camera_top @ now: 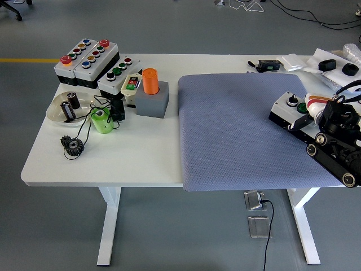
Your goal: Pick up the button,place it on the desk,press the button,press the button
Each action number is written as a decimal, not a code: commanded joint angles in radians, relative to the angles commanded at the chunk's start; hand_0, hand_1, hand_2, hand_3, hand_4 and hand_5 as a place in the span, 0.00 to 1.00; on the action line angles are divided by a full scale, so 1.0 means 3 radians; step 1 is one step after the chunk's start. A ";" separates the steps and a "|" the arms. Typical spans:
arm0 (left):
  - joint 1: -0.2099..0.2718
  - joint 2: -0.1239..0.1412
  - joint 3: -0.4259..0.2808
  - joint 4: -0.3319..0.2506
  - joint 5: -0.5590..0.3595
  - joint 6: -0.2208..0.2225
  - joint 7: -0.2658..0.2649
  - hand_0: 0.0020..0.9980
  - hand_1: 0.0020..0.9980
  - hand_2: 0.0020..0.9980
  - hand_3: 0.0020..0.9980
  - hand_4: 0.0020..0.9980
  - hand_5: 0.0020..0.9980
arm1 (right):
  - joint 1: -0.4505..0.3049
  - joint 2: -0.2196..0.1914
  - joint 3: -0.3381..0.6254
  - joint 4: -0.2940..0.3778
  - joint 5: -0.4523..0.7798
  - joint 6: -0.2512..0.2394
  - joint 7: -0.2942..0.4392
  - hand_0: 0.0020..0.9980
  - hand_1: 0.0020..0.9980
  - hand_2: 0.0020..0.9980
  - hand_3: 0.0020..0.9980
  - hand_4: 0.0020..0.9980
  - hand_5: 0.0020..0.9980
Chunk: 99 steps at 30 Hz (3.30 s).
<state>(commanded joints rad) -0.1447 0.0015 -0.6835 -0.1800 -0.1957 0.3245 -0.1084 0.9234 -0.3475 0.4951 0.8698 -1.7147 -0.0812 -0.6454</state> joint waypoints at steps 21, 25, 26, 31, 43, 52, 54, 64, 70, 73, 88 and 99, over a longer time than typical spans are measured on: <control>-0.0029 0.0012 -0.0013 0.0000 0.0000 0.0005 -0.0002 0.65 0.71 0.73 0.51 0.32 0.94 | 0.0279 -0.0404 -0.0765 0.0309 0.0426 -0.0302 0.1990 0.00 0.00 0.14 0.31 0.49 0.10; -0.0031 0.0005 -0.0021 0.0000 -0.0003 0.0006 0.0001 0.65 0.71 0.73 0.51 0.32 0.94 | 0.0381 -0.0374 -0.0965 0.0277 0.0432 -0.0223 0.2219 0.00 0.00 0.14 0.31 0.49 0.10; -0.0031 0.0004 -0.0023 0.0000 0.0000 0.0007 0.0004 0.66 0.71 0.73 0.51 0.32 0.95 | 0.0409 -0.0347 -0.1012 0.0265 0.0424 -0.0208 0.2257 0.00 0.00 0.14 0.31 0.48 0.11; -0.0032 0.0001 -0.0017 0.0000 0.0001 0.0010 0.0007 0.66 0.71 0.73 0.51 0.32 0.95 | 0.0493 -0.0251 -0.1139 0.0216 0.0394 -0.0164 0.2400 0.00 0.00 0.14 0.31 0.48 0.11; -0.0042 0.0005 -0.0025 0.0000 -0.0007 0.0010 0.0000 0.66 0.71 0.73 0.51 0.32 0.94 | 0.0545 -0.0170 -0.1362 0.0067 0.0333 -0.0050 0.2374 0.00 0.00 0.15 0.32 0.47 0.11; -0.0042 0.0005 -0.0020 0.0000 -0.0015 0.0009 -0.0001 0.66 0.71 0.73 0.51 0.32 0.94 | 0.0523 -0.0150 -0.1344 0.0001 0.0302 -0.0053 0.2357 0.00 0.02 0.18 0.36 0.47 0.11; -0.0043 0.0004 -0.0032 0.0000 0.0006 0.0012 0.0004 0.66 0.71 0.73 0.51 0.32 0.94 | 0.0513 -0.0159 -0.1335 0.0008 0.0273 -0.0061 0.2350 0.00 0.02 0.18 0.36 0.47 0.11; -0.0054 0.0001 -0.0062 0.0000 0.0020 0.0014 0.0002 0.66 0.70 0.73 0.51 0.32 0.94 | 0.0508 -0.0174 -0.1308 0.0037 0.0083 -0.0098 0.2268 0.42 0.30 0.43 0.53 0.66 0.21; -0.0056 0.0005 -0.0042 0.0000 0.0004 0.0010 -0.0003 0.66 0.71 0.73 0.51 0.32 0.94 | 0.0498 -0.0180 -0.1318 0.0050 -0.0024 -0.0086 0.2149 0.49 0.42 0.60 0.61 0.72 0.22; -0.0061 0.0004 -0.0050 0.0000 0.0013 0.0012 -0.0001 0.66 0.71 0.73 0.51 0.32 0.94 | 0.0491 -0.0182 -0.1314 0.0049 -0.0041 -0.0056 0.2140 0.49 0.42 0.60 0.61 0.72 0.22; -0.0068 0.0007 -0.0075 0.0000 0.0042 0.0021 0.0008 0.66 0.71 0.73 0.51 0.32 0.94 | 0.0477 -0.0224 -0.1291 0.0071 0.0000 0.0185 0.2100 0.73 0.70 0.90 0.95 0.80 0.26; -0.0074 0.0007 -0.0077 0.0000 0.0035 0.0023 0.0006 0.66 0.70 0.73 0.51 0.32 0.94 | 0.0477 -0.0283 -0.1268 0.0117 0.0112 0.0375 0.2105 0.90 0.86 0.98 1.00 0.89 0.31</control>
<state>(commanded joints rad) -0.1668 0.0038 -0.7066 -0.1800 -0.1851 0.3314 -0.1066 1.0664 -0.4323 0.1145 0.9050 -1.6810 0.0314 -0.0139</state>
